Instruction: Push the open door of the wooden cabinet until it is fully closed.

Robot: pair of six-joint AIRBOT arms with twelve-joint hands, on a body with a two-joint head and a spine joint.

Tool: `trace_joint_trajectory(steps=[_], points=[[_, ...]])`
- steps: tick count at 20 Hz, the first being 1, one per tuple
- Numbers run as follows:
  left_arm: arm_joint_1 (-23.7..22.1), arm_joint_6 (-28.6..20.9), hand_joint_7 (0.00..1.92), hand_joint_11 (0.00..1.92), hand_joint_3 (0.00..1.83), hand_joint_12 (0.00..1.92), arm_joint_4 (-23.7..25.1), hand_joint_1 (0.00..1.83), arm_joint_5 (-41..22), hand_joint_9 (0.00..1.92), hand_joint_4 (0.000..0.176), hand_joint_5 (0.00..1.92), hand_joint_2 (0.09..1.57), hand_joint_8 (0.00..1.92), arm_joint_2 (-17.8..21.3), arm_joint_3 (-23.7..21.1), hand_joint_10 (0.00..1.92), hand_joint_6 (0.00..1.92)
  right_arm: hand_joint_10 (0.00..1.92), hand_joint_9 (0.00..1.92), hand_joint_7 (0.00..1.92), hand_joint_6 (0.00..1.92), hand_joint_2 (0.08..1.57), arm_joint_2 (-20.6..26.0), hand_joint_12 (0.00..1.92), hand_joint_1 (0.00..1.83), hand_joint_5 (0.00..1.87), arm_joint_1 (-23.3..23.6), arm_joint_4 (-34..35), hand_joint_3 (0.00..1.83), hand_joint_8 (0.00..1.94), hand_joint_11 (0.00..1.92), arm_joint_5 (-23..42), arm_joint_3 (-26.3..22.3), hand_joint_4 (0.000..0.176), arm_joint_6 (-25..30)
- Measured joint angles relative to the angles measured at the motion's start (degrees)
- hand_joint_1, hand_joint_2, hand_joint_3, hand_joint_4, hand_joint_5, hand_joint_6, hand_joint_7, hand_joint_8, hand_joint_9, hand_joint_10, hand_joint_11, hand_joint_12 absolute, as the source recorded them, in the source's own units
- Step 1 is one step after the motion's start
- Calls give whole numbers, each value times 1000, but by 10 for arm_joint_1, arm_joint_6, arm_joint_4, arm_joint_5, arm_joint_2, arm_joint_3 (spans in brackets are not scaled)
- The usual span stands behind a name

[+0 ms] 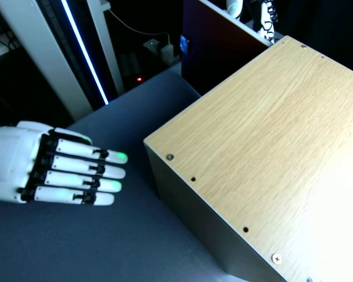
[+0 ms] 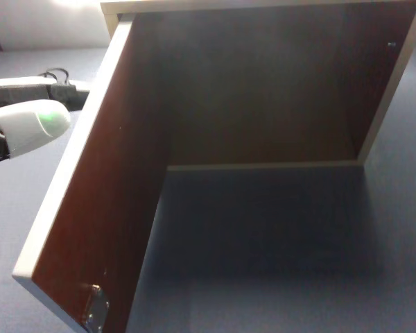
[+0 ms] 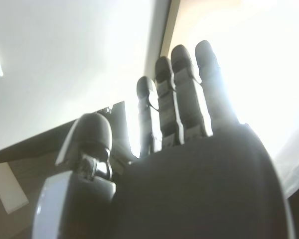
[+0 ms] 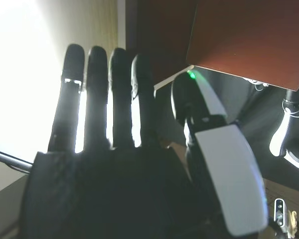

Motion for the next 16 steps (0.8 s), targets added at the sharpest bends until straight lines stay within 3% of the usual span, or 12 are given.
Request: trace_joint_trajectory(steps=[3,6,8,10,12,13,16], points=[[0,0,435,185,1,57,7,81,5,329,56,506,1315,0,-2,0,0,0,8,388,429,2,1325,-1,933,866,531,0,0,0,2,20,0,0,0,0],[-2,0,425,202,1,48,17,50,11,343,97,470,1316,1,-2,0,4,0,4,385,429,0,1332,-1,935,857,524,0,0,1,1,17,0,2,0,0],[-7,0,425,214,0,46,32,86,20,348,89,464,1315,0,-3,0,4,2,2,388,431,2,1327,-2,905,865,533,0,0,0,1,25,0,3,0,0],[-8,0,409,257,0,52,47,114,24,365,99,473,1314,0,-6,0,5,2,1,386,422,1,1333,-2,916,825,520,0,0,1,0,32,-2,3,0,0],[-16,0,393,215,4,29,56,123,29,358,93,488,1325,0,-12,1,1,7,0,376,417,0,1335,-4,957,841,516,0,0,0,0,2,-2,3,0,0],[-19,0,375,206,5,22,64,94,30,342,114,470,1330,0,-13,1,0,2,1,379,423,2,1332,-4,959,841,520,0,-1,0,3,1,-3,3,0,0],[-28,0,360,232,5,26,88,31,47,338,144,416,1341,4,-25,7,5,0,2,382,428,3,1331,-4,968,814,526,0,0,0,3,1,-3,3,0,0]])
